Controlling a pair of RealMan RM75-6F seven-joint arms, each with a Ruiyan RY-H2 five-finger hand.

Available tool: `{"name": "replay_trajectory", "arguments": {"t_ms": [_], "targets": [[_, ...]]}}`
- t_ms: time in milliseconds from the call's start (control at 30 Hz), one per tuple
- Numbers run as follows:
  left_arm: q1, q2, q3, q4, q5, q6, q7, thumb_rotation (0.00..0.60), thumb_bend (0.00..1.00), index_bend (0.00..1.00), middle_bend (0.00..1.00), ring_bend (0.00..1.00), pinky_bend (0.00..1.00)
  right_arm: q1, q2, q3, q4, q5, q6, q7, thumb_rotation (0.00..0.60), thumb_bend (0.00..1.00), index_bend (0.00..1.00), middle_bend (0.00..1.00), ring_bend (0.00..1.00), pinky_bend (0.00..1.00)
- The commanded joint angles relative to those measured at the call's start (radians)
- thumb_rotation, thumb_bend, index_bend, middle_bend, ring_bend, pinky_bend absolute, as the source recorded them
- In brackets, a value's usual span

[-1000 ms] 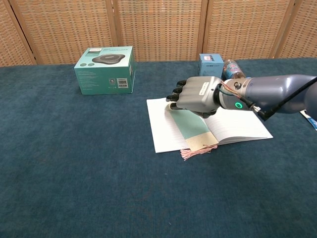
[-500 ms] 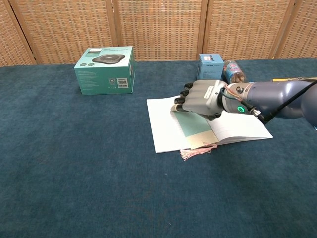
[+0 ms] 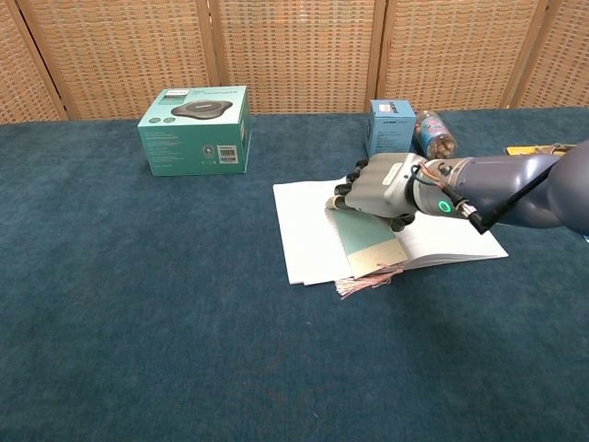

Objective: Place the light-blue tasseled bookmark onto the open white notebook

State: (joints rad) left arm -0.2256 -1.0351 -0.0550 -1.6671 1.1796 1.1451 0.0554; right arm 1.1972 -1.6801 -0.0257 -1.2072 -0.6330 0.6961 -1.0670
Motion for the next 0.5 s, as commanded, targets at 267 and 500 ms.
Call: {"name": "replay_trajectory", "arguments": {"t_ms": [267,500], "targets": [[0.0,0.002,0.0,0.0,0.001,0.0,-0.003,0.6,0.0,0.0,0.0,0.0,0.0,0.025,-0.002,0.003,-0.022,0.033,0.013,0.031,0.6,1.0,0.03,0.05,0.0,0.06],[0.0,0.002,0.001,0.0,0.003,-0.001,-0.005,0.6,0.0,0.0,0.0,0.0,0.0,0.037,-0.015,0.004,-0.006,0.052,0.016,0.05,0.6,1.0,0.03,0.05,0.0,0.06]]}}
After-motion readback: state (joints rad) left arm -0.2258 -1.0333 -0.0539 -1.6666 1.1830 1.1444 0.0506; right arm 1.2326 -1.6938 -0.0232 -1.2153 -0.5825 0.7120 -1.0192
